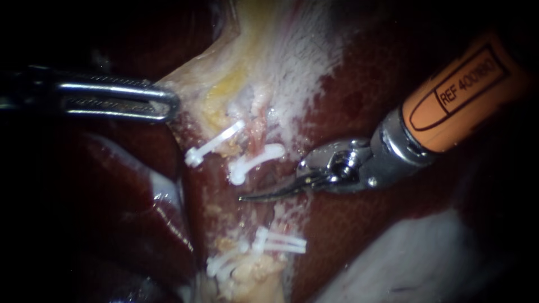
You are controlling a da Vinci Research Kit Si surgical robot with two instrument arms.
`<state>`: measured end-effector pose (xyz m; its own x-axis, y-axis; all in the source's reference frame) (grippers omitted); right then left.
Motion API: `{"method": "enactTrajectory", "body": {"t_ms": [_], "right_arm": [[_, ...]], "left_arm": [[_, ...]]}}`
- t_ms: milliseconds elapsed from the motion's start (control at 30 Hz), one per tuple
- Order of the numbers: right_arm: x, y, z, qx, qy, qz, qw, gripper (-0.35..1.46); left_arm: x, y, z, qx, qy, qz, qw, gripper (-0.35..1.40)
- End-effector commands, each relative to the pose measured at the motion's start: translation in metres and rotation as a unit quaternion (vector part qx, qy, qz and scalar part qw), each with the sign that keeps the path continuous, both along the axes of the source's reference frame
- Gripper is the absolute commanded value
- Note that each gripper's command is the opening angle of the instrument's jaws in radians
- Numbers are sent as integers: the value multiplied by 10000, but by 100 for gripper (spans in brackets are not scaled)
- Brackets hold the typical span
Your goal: Go back from the cut right tube
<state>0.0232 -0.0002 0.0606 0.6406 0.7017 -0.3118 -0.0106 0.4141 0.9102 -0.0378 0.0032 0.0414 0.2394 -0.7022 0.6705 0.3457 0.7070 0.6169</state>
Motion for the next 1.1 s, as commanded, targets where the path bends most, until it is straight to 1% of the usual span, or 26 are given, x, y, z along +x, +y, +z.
{"method": "enactTrajectory", "body": {"t_ms": [33,100,167,200,267,300,367,433,567,800,967,1033,1100], "right_arm": [[0,0,0,-2,1,0,10000,-35],[0,0,0,-9,-2,12,10000,-35],[0,-1,0,-75,-34,141,9999,-32],[-1,-1,0,-100,-47,195,9997,-15],[-1,-1,0,-178,-91,359,9992,19],[-1,-1,0,-231,-65,363,9991,36],[-1,-1,0,-279,-34,352,9990,61],[-1,-1,0,-309,-21,357,9989,74],[-1,-1,0,-339,-9,363,9988,86],[-7,-3,-1,-339,1,348,9988,84],[-24,-4,-4,-357,42,301,9989,86],[-33,-5,-5,-418,50,351,9985,86],[-44,-5,-6,-570,61,344,9978,88]], "left_arm": [[0,0,0,-1,1,-1,10000,-35],[0,0,0,-2,1,-1,10000,-35],[0,0,0,-2,2,-2,10000,-35],[0,0,0,-2,2,-2,10000,-35],[0,-1,0,-3,2,-2,10000,-35],[0,-1,1,-3,2,-2,10000,-35],[0,-1,1,-4,2,-2,10000,-35],[0,-1,1,-5,2,-1,10000,-35],[0,-1,1,-5,2,-1,10000,-35],[0,-1,2,-7,2,-1,10000,-35],[1,-2,5,-13,1,4,10000,-35],[2,-3,8,-18,1,7,10000,-35],[2,-3,9,-21,1,8,10000,-35]]}}
